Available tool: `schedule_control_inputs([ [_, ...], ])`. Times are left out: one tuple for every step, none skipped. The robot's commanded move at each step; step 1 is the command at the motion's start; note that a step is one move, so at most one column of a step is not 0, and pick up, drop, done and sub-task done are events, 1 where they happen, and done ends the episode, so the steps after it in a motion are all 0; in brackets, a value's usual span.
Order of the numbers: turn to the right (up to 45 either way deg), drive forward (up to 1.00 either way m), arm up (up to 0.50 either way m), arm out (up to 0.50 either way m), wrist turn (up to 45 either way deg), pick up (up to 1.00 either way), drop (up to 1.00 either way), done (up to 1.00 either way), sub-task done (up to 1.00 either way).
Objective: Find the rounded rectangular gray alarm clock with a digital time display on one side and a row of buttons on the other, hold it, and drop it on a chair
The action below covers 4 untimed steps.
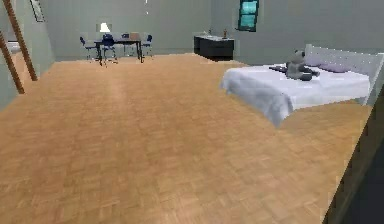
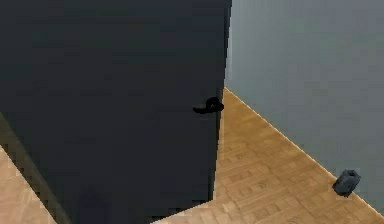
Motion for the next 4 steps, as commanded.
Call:
schedule_control_inputs([
  [0.0, 0.65, 0.00, 0.00, 0.0, 0.00, 0.00, 0.00, 0.00],
  [21.0, 0.00, 0.00, 0.00, 0.0, 0.00, 0.00, 0.00, 0.00],
  [0.0, 0.50, 0.00, 0.00, 0.0, 0.00, 0.00, 0.00, 0.00],
  [42.0, 0.00, 0.00, 0.00, 0.0, 0.00, 0.00, 0.00, 0.00],
])
